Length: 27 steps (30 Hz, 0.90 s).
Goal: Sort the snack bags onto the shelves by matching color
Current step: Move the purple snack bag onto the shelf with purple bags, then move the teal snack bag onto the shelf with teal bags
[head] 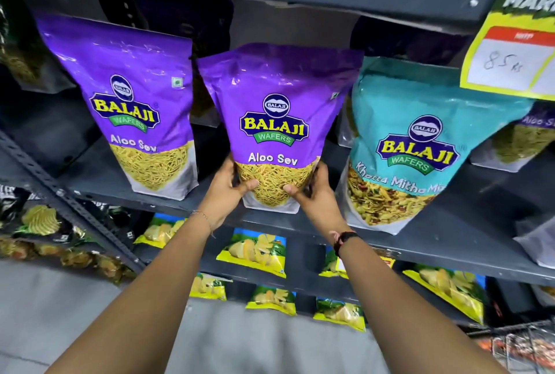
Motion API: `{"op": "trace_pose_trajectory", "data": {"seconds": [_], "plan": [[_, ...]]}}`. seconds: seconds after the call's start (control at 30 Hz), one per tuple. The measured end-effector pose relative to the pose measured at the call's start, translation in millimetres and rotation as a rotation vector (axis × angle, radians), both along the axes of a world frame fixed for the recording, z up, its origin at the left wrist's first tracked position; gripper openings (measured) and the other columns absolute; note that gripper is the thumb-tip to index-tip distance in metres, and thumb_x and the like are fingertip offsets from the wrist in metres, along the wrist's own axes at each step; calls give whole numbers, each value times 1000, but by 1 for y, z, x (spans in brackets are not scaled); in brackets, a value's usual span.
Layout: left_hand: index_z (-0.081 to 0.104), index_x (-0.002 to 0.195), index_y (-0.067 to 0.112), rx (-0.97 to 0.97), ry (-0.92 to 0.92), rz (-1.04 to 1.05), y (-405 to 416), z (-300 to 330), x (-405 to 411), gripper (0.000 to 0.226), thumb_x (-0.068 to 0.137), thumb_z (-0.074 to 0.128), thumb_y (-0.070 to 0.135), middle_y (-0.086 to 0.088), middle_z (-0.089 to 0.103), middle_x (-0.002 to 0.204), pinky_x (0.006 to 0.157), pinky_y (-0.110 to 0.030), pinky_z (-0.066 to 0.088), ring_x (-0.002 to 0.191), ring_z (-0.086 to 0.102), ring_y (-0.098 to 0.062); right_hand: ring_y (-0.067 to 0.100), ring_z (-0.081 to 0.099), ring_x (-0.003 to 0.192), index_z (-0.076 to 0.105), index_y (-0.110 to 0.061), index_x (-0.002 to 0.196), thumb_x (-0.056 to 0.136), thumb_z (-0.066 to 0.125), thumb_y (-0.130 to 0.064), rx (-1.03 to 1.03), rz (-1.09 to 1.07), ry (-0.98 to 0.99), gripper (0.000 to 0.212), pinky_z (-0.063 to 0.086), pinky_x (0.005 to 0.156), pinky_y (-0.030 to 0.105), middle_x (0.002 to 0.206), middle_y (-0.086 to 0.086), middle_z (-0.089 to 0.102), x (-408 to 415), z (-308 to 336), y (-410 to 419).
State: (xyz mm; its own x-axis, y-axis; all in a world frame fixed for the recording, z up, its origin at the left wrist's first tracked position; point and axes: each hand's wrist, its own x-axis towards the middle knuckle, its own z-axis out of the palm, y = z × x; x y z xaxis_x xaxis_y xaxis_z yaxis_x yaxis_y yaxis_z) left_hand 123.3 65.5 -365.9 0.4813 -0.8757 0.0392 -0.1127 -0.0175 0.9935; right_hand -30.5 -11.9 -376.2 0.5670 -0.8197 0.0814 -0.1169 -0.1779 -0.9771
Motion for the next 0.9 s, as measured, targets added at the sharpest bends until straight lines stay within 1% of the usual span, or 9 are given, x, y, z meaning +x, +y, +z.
{"op": "trace_pose_trajectory", "data": {"seconds": [0.13, 0.27, 0.37, 0.5, 0.6, 0.67, 0.73, 0.8, 0.9], "plan": [[24, 135, 10, -36, -18, 32, 8, -1, -7, 67, 78, 54, -9, 0, 40, 133, 89, -2, 39, 117, 43, -6, 19, 45, 125, 20, -13, 135, 73, 70, -22, -62, -36, 15, 81, 38, 104, 36, 130, 2, 48, -2, 5, 8], [30, 133, 7, -89, -328, 347, 20, 2, -27, 62, 78, 59, 3, -16, 34, 144, 112, -32, 25, 133, 30, -19, 2, 46, 117, 28, -14, 133, 77, 66, -16, -187, -106, -2, 67, 38, 98, 16, 129, -4, 47, -25, 23, 21], [38, 127, 9, -213, -599, 458, 22, 15, -56, 47, 82, 54, 7, -19, 38, 139, 107, -12, 17, 128, 29, -14, -12, 51, 83, 46, -21, 108, 82, 60, -17, -379, -302, -69, 30, 40, 74, 3, 95, -14, 51, -59, 38, 33], [41, 119, 19, -339, -735, 322, 2, 30, -95, 37, 83, 50, 17, -1, 38, 129, 103, -5, 19, 118, 36, -14, -4, 43, 75, 41, -18, 98, 78, 60, -26, -478, -620, -111, 28, 36, 69, 9, 84, -10, 38, -110, 41, 18], [41, 123, 15, -237, -613, 49, -23, 25, -122, 50, 77, 61, 20, -14, 47, 130, 107, -21, 28, 120, 39, -16, 2, 35, 88, 36, -12, 115, 69, 67, -39, -425, -689, 3, 63, 33, 77, 10, 105, -2, 32, -142, 37, -1], [27, 134, 10, -41, -434, -112, -39, 19, -133, 79, 69, 72, 18, -18, 34, 142, 112, -39, 28, 132, 31, -24, 9, 30, 111, 20, -12, 133, 64, 75, -33, -242, -571, 119, 91, 27, 93, 11, 126, 8, 24, -156, 28, -17], [11, 138, 7, 92, -383, -213, -52, 18, -140, 96, 66, 75, 15, -12, 23, 148, 113, -31, 18, 137, 21, -22, 17, 25, 129, 7, -17, 139, 64, 79, -20, -58, -357, 153, 104, 27, 106, 22, 143, 11, 16, -163, 25, -27], [14, 136, 5, 129, -362, -280, -62, 19, -143, 92, 66, 73, 7, -5, 32, 138, 98, -13, 20, 127, 27, -13, 14, 35, 125, 15, -15, 138, 68, 75, -10, 22, -197, 130, 93, 41, 97, 13, 140, 6, 31, -164, 24, -34], [32, 129, 9, 174, -283, -229, -69, 19, -144, 76, 65, 72, 1, -12, 48, 131, 92, -21, 29, 123, 42, -22, 13, 46, 111, 30, -12, 129, 72, 70, -7, 29, -183, 169, 70, 43, 98, 28, 119, 1, 50, -162, 27, -37]]}}
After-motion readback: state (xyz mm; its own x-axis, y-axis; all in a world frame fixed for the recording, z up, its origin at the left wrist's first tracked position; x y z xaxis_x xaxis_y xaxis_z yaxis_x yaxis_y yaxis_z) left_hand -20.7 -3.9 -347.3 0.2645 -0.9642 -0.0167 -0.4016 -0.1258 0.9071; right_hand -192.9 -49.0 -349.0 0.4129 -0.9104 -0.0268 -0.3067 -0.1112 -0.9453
